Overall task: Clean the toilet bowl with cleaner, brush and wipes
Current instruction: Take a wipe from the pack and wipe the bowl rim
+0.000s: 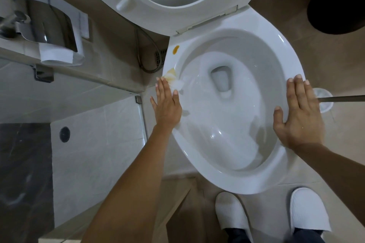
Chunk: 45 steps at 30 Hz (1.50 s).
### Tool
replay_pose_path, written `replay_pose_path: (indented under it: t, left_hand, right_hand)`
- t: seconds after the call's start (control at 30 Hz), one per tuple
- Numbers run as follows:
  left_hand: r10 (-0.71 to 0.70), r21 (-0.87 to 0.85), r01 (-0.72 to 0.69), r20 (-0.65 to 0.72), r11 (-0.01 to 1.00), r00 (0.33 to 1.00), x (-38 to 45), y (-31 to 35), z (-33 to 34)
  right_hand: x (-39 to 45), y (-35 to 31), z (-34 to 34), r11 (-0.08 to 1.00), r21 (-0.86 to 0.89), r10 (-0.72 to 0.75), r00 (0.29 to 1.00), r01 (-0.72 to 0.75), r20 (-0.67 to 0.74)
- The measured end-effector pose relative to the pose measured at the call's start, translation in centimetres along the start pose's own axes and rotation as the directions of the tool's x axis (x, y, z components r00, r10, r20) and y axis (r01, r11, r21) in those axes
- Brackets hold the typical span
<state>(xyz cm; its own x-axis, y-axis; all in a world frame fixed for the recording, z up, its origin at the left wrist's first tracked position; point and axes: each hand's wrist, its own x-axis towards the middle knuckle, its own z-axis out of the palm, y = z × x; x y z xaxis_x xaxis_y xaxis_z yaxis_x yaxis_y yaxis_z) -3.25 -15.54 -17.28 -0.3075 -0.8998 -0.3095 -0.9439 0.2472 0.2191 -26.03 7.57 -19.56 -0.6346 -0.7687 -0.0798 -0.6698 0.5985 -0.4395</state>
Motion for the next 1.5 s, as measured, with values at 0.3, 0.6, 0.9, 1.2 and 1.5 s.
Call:
replay_pose_path:
  t: [0.3,0.6,0.9,1.2,1.5]
  left_hand:
    - [0.393,0.315,-0.425,0.16,0.849,0.905,1.3,-4.7,-2.8]
    - [0.376,0.167,-0.388,0.102,0.906,0.921,3.7,-1.7,-1.7]
    - [0.083,0.004,-0.083,-0.07,0.997,0.994,7.6,2.4,-1.2]
    - [-0.127,-0.013,0.127,-0.13,0.992,0.983,10.8,6.3,-0.9]
    - [-0.125,0.014,0.128,-0.145,0.992,0.982,10.3,8.2,0.1]
  right_hand:
    - [0.0,-0.1,-0.2,1.0,0.002,0.0,1.0,0.0,0.011]
    - [0.1,-0.3,-0.4,1.0,-0.003,0.016,0.999,-0.016,0.029]
    - [0.1,-0.3,-0.5,1.0,-0.011,0.016,0.999,-0.015,0.042]
    - [0.0,-0.4,-0.5,0.999,-0.029,0.025,0.999,-0.024,0.036]
    - [0.0,-0.4,-0.4,0.999,-0.03,0.025,0.999,-0.024,0.034]
